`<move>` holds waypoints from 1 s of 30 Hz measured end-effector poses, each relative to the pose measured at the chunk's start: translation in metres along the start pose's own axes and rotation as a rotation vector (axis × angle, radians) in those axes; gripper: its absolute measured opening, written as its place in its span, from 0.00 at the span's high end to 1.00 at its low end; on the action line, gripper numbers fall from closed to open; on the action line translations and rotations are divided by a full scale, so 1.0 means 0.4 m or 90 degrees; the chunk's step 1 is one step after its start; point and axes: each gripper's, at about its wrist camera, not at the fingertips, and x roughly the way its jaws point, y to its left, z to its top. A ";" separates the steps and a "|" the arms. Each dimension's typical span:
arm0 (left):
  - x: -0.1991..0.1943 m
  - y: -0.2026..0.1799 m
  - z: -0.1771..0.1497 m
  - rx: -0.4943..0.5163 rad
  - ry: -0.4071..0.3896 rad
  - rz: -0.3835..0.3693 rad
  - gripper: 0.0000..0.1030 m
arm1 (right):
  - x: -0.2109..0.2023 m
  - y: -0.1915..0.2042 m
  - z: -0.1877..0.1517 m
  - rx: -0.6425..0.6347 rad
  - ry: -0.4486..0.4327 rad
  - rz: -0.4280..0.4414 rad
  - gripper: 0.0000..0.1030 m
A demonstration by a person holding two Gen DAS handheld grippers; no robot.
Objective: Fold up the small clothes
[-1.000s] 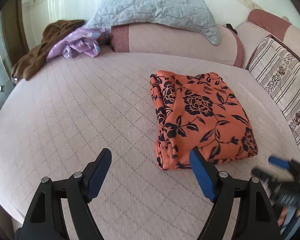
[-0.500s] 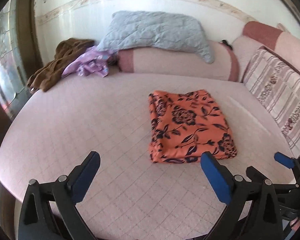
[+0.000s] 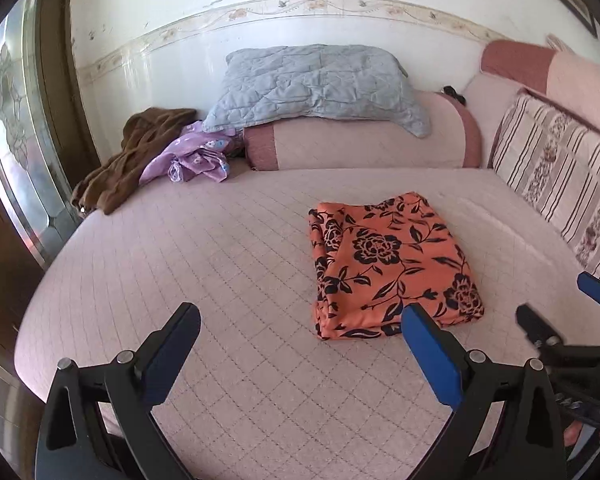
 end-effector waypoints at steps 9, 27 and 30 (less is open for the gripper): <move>-0.060 0.005 0.051 0.002 -0.054 -0.011 0.03 | -0.024 -0.011 0.034 0.001 -0.039 -0.009 0.00; 0.044 0.002 0.023 -0.036 0.033 -0.044 0.03 | 0.084 0.002 0.029 0.023 0.101 0.055 0.00; 0.048 -0.022 0.027 -0.013 0.037 -0.041 0.03 | 0.064 -0.004 0.029 0.036 0.098 0.044 0.00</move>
